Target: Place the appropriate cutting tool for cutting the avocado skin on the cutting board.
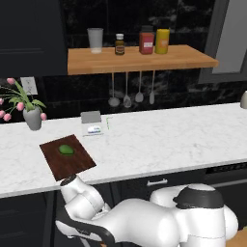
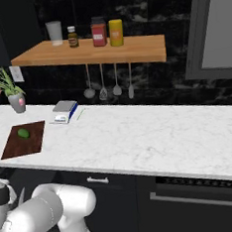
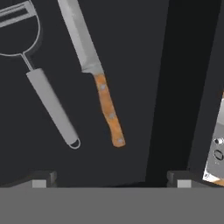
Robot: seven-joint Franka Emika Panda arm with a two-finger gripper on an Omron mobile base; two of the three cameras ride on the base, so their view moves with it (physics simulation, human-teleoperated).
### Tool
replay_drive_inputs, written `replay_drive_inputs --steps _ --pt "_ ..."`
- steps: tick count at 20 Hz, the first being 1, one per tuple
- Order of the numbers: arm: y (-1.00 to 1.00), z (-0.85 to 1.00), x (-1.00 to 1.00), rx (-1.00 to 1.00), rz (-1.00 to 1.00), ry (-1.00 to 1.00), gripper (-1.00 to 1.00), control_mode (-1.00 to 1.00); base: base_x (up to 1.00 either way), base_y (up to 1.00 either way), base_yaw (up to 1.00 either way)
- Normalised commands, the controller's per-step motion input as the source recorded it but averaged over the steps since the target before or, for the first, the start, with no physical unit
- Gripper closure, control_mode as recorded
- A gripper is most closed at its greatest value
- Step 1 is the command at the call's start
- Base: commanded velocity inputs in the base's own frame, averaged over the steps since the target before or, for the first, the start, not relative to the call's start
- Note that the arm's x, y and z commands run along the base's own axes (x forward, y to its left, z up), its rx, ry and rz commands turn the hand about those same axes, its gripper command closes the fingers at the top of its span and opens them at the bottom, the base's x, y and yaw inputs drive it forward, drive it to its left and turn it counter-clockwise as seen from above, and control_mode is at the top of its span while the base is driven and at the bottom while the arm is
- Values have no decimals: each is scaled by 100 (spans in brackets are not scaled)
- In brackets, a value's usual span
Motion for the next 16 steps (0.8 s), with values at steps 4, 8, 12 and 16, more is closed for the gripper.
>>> replay_drive_inputs --steps 4,8,12,16 --pt "-1 -34 9 6 12 8 -100 -100 0 0 0" --pt "0 -32 18 5 12 9 -100 -100 0 0 0" --pt "0 -28 21 2 9 6 -100 -100 0 0 0" --pt "0 -26 26 0 7 5 -100 -100 0 0 0"
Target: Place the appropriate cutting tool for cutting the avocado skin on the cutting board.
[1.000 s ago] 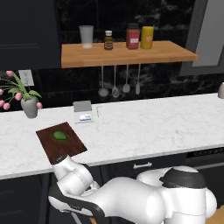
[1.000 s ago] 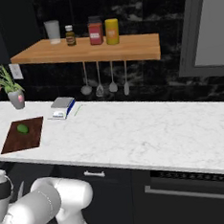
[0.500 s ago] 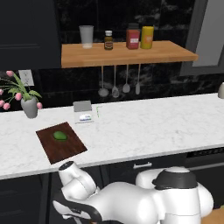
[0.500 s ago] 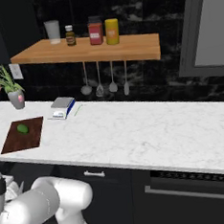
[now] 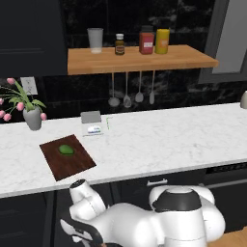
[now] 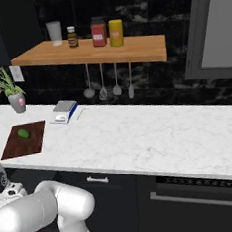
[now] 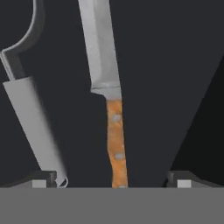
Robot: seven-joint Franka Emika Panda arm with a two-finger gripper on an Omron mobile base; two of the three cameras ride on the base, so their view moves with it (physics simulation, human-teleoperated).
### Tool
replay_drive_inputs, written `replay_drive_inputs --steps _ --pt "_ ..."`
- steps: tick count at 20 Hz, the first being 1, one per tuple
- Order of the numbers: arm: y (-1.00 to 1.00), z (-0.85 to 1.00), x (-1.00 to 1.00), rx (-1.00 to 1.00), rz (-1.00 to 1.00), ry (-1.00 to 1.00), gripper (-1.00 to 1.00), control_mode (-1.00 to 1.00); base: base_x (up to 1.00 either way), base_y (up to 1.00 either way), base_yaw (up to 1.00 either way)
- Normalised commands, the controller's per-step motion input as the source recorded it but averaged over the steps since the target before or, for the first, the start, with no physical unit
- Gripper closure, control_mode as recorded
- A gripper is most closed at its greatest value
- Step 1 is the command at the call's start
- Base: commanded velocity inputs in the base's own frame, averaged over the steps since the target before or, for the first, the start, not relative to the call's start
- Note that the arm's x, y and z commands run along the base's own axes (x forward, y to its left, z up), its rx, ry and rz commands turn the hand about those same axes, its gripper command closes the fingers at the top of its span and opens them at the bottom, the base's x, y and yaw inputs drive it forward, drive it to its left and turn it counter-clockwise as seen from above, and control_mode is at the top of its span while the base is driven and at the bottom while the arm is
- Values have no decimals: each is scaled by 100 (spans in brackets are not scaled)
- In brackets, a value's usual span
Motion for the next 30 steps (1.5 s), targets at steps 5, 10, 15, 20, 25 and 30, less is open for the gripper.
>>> replay_drive_inputs --steps 5,10,15,20,25,30 --pt "0 -20 38 0 6 7 -100 -100 0 0 0" --pt "4 -32 17 0 6 6 -100 -100 0 0 0" --pt "3 -48 0 0 5 2 -100 -100 0 0 0" --pt "0 -39 0 5 5 0 -100 -100 0 0 0" --pt "-2 -51 -4 2 4 0 100 -100 0 0 0" --pt "0 -48 -1 0 0 1 100 -100 0 0 0"
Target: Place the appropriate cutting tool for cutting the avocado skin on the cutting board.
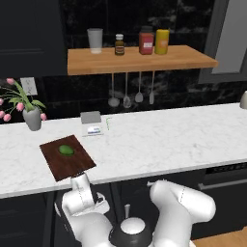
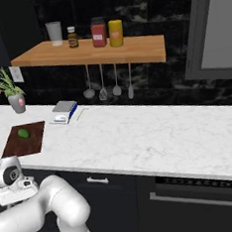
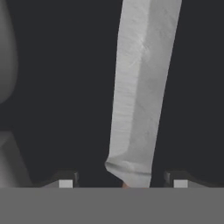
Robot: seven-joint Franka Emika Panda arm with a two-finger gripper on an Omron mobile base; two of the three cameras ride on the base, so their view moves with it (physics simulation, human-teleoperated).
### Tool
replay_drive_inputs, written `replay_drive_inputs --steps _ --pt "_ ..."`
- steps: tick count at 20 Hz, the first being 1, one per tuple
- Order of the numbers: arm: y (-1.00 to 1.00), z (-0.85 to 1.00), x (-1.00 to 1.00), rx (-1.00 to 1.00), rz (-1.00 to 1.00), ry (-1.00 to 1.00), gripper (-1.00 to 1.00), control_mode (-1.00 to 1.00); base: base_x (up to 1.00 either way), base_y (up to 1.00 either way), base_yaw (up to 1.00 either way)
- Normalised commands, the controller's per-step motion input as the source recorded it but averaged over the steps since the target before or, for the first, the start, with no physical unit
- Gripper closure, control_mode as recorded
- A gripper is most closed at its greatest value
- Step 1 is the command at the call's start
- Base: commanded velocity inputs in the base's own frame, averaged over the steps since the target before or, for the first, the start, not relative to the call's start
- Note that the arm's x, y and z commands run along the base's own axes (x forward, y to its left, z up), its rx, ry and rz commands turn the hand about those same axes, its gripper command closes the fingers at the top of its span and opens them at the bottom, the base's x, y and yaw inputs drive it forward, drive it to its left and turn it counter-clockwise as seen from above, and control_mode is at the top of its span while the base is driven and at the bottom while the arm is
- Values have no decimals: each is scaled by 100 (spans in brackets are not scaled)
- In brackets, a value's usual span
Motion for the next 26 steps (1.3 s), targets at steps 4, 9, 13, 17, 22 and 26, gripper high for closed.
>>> replay_drive_inputs --steps 4,9,13,17,22,26 --pt "0 -47 -26 0 -3 0 100 -100 0 0 0" --pt "-2 -52 -73 0 -2 0 100 -100 0 0 0" --pt "-18 -47 -90 2 0 0 100 -100 0 0 0" --pt "-33 -6 -34 6 0 -2 100 -100 0 0 0" --pt "-48 0 0 9 0 -9 100 -100 0 0 0" --pt "-18 4 -19 5 0 -15 100 -100 0 0 0"
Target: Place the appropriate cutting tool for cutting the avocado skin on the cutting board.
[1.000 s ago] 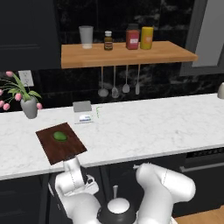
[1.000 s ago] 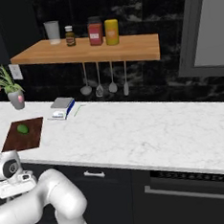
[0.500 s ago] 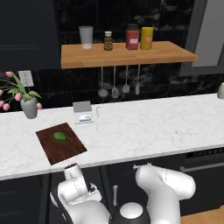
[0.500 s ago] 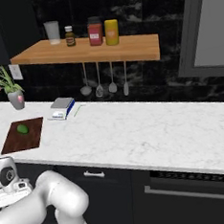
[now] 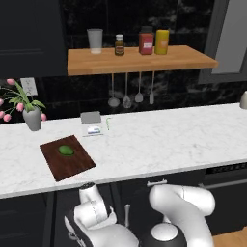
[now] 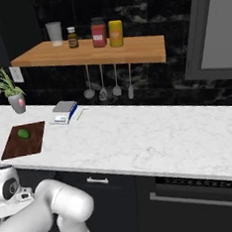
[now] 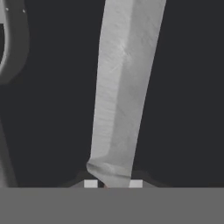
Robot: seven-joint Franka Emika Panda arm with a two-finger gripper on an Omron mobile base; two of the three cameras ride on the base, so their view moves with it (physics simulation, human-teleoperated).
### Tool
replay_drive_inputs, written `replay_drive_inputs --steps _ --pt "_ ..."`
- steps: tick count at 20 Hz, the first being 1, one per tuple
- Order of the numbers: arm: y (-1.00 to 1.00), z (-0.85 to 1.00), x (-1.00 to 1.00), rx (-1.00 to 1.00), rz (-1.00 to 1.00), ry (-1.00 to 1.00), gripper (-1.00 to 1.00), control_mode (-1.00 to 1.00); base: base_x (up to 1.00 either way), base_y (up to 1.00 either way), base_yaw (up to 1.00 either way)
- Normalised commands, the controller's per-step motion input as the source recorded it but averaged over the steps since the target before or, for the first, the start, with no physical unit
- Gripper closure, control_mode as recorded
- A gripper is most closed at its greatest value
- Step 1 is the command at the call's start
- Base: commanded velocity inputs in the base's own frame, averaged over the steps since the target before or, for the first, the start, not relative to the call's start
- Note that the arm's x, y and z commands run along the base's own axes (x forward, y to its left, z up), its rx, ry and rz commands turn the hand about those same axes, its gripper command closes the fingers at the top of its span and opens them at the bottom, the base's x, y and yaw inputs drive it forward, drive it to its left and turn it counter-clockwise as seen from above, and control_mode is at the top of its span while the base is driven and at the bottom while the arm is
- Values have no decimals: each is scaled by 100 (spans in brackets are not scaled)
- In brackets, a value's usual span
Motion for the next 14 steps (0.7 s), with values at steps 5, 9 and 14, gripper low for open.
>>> replay_drive_inputs --steps 5,9,14 --pt "0 67 -41 0 1 -13 100 -100 0 0 0" --pt "0 95 -14 0 6 -5 100 -100 0 0 0" --pt "22 62 -17 0 16 3 100 -100 0 0 0"
